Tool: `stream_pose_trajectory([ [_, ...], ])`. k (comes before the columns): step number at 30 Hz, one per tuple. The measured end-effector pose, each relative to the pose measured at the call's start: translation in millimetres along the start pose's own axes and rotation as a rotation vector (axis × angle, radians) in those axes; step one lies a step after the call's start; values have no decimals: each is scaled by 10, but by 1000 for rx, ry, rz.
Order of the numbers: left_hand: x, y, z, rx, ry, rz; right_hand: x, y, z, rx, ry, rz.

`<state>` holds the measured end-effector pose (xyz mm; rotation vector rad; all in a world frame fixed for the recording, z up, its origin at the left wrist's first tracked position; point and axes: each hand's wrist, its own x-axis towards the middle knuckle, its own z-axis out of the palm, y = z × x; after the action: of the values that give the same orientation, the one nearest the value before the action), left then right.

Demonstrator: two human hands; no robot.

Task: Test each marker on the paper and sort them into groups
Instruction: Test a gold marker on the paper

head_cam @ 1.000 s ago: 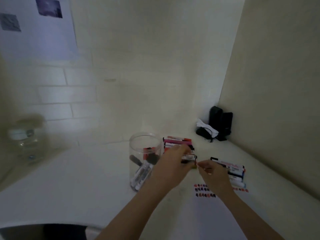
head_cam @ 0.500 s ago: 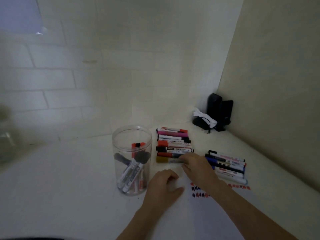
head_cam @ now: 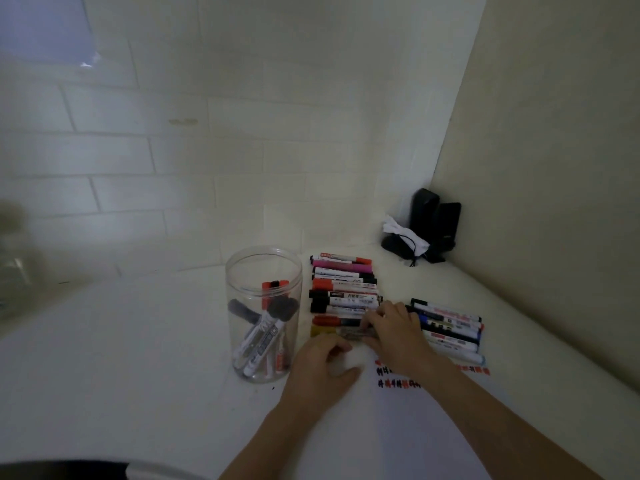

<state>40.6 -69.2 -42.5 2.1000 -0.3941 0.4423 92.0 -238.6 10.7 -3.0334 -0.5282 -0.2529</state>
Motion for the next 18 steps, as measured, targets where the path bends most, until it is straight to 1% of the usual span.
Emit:
stream_pose_trajectory([
  [3, 2, 2, -23, -28, 16, 15, -102, 136, -238, 157, -7, 32],
  [5, 1, 17, -27, -11, 23, 19, -224, 292, -339, 244, -63, 29],
  [7, -21, 48, -13, 20, 13, 21, -379, 382, -315, 232, -130, 38],
  [8, -32, 62, -3, 23, 9, 23, -436, 380, -254, 202, -133, 51],
  [9, -41, 71, 0, 23, 4, 28, -475, 344, -185, 176, -112, 62],
  [12, -53, 91, -22, 11, -24, 42, -495, 159, -54, 147, 25, 50],
  [15, -107, 134, -98, 27, 0, 39, -506, 57, -57, 139, 66, 75],
  [16, -125, 149, -119, 46, 26, 51, -512, 68, -91, 199, 64, 85],
  [18, -138, 180, -151, 92, 83, 68, -557, 119, -238, 449, 34, 119],
])
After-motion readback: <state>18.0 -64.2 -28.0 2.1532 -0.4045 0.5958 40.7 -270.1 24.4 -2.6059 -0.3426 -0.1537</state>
